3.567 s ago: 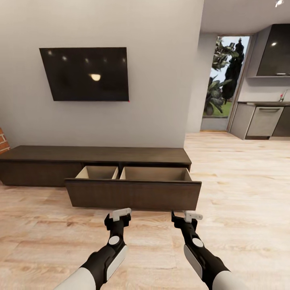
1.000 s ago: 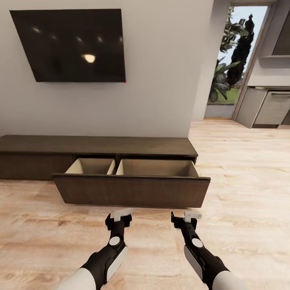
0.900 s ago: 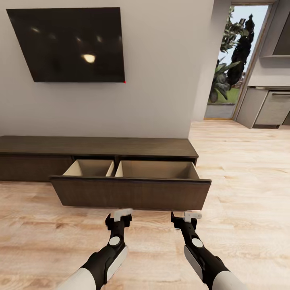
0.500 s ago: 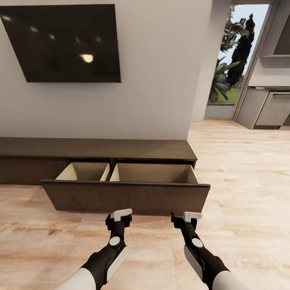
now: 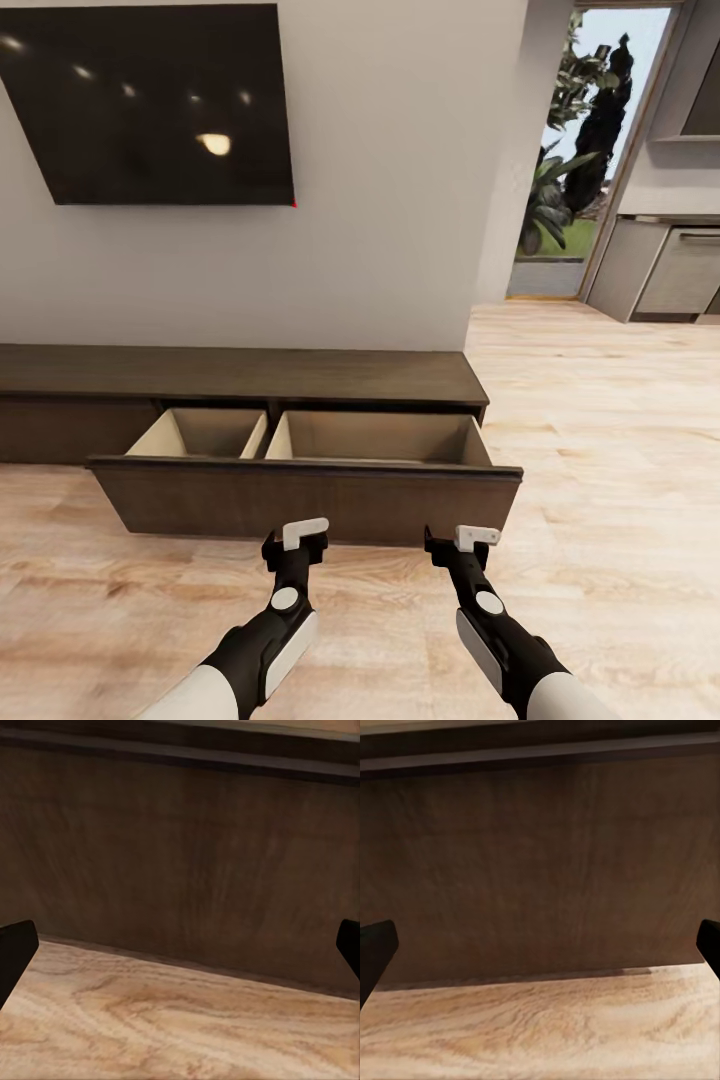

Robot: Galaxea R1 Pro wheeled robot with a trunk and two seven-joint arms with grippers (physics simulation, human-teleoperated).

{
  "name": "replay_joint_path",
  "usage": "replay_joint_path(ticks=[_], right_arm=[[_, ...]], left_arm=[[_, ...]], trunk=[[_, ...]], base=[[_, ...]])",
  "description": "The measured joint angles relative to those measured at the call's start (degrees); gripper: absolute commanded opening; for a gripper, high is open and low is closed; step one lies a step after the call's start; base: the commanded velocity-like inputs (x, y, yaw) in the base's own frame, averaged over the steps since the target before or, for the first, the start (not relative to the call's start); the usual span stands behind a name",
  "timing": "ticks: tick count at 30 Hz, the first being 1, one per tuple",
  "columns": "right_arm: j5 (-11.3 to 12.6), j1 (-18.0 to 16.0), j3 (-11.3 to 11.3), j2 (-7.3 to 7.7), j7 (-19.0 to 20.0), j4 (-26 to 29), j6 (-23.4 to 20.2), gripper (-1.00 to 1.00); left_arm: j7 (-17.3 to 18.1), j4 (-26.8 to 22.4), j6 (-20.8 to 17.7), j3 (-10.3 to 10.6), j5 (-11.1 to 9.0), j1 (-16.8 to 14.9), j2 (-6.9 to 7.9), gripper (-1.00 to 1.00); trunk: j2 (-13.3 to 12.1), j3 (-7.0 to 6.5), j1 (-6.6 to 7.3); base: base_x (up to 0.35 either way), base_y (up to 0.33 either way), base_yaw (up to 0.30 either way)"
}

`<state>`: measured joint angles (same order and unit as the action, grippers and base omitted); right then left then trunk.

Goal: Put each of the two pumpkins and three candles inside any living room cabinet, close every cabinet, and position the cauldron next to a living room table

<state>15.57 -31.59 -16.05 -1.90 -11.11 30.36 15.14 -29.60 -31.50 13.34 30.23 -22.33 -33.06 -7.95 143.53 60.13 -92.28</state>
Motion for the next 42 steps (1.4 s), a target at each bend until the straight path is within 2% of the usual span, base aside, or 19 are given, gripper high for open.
replay_joint_path(ticks=[9, 27, 34, 42], right_arm=[[-0.1, 0.0, 0.0, 0.07, 0.0, 0.0, 0.0, 1.0], [-0.3, 0.0, 0.0, 0.08, 0.0, 0.8, 0.6, 1.0], [-0.5, -0.1, 0.0, 0.08, 0.0, 0.9, 3.7, 1.0], [-0.5, -0.1, 0.0, 0.08, 0.0, 0.9, 4.2, 1.0]], left_arm=[[-0.3, 0.0, 0.0, 0.1, 0.0, 0.0, 0.0, 1.0], [-0.5, -0.1, 0.1, 0.2, 0.1, 0.0, 0.01, 1.0], [-0.6, 0.0, 1.8, 0.2, 0.3, 0.1, 0.08, 1.0], [-0.6, 0.0, 2.3, 0.7, 0.3, 0.2, 0.07, 1.0]], trunk=[[0.0, 0.0, 0.0], [0.2, 3.98, -0.47], [0.3, 5.54, -0.65], [0.4, 7.31, -0.86]], base=[[0.002, 0.0, 0.0], [0.0, 0.0, 0.0], [0.0, 0.0, 0.0], [0.0, 0.0, 0.0]])
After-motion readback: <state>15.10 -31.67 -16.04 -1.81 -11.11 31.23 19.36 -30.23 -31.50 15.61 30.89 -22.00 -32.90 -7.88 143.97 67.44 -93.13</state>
